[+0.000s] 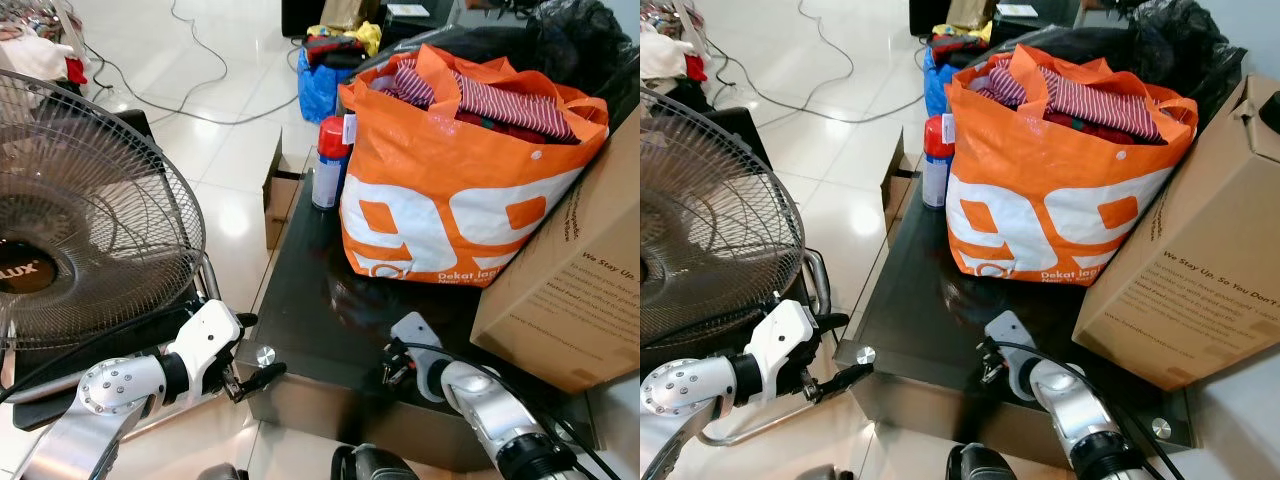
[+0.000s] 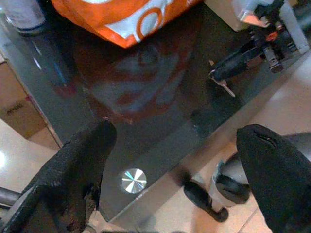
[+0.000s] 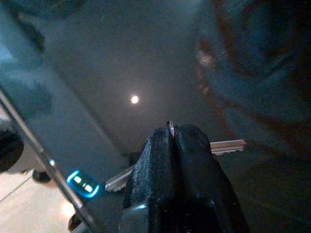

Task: Hang keys on a hook

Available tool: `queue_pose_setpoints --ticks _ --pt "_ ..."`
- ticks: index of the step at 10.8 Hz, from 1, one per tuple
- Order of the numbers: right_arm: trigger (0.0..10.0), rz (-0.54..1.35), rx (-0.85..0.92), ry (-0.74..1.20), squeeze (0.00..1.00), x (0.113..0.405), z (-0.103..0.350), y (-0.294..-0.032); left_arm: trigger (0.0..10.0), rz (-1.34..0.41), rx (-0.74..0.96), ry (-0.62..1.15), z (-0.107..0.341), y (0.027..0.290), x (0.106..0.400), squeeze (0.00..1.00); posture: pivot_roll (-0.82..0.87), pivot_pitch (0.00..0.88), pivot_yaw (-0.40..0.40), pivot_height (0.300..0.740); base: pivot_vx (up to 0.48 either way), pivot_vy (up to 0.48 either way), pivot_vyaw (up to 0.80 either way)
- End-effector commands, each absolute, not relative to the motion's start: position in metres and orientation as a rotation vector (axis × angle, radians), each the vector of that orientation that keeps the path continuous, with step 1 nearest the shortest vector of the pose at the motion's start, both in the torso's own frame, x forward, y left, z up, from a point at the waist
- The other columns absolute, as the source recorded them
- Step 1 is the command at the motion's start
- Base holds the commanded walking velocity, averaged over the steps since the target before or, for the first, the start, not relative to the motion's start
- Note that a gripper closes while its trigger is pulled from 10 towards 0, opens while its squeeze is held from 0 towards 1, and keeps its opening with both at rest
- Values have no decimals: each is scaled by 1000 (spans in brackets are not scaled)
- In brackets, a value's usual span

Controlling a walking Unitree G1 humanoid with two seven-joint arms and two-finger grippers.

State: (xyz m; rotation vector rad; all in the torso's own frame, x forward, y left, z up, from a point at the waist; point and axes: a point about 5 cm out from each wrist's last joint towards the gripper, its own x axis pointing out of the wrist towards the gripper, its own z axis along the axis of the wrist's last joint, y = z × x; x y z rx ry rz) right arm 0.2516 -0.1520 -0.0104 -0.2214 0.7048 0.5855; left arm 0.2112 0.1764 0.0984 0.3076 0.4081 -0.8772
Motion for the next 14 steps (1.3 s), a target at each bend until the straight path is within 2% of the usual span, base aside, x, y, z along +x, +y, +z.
queue_pose_setpoints --ticks 1,2,4,6,8,9,10,13,14 --pt "0 515 -183 654 0 258 2 -162 10000 -851 306 374 102 176 217 0 14 0 -82 740 0 0 0" --pt "0 465 -187 622 0 262 9 -168 10000 -827 289 347 105 176 221 0 20 0 -86 740 0 0 0" --pt "0 396 -72 466 0 265 45 -171 10000 -732 246 275 109 176 227 0 26 0 -86 740 0 0 0" --pt "0 272 -27 368 0 259 71 -171 10000 -528 208 218 113 182 238 0 43 0 -111 740 0 0 0" --pt "0 255 72 350 0 251 89 -161 10000 -394 195 150 121 184 242 0 49 0 -125 740 0 0 0" --pt "0 201 57 440 0 249 81 -161 10000 -361 207 146 118 181 243 0 57 0 -135 740 0 0 0" --pt "0 162 127 478 0 253 78 -160 10000 -358 213 149 116 179 245 0 67 0 -133 740 0 0 0" --pt "0 347 -213 570 0 256 69 -156 10000 -443 292 193 110 176 249 0 61 0 -119 740 0 0 0" --pt "0 373 -220 608 0 256 67 -153 10000 -485 317 218 106 177 249 0 63 0 -114 740 0 0 0"
